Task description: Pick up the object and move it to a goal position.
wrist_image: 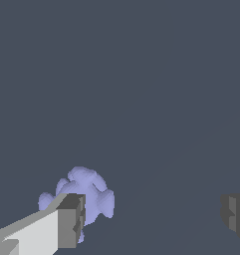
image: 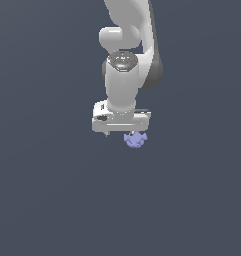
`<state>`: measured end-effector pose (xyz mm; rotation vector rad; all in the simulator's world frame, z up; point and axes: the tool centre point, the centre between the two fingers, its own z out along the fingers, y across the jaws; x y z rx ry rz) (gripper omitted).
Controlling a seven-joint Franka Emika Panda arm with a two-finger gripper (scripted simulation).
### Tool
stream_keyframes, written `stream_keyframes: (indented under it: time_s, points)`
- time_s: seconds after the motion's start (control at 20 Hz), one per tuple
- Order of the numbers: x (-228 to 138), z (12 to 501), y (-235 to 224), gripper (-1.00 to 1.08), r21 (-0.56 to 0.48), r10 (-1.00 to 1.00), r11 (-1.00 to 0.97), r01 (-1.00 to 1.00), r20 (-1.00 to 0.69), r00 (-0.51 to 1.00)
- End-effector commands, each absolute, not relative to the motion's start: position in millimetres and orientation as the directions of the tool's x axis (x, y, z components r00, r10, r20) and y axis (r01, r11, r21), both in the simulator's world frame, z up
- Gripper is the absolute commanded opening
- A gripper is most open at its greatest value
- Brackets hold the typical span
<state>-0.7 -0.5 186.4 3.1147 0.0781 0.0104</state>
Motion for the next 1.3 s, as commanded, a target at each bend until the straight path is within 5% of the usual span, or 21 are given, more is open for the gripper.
stream_keyframes:
  time_s: [0.0, 1.25]
  points:
    - [-0.7, 186.4, -0.5, 1.00, 0.026, 0.050, -0.998, 0.050, 0.006, 0.999]
    - [-16.9, 165.8, 11.5, 1.00, 0.000, -0.110, -0.994, -0.110, -0.021, 0.994]
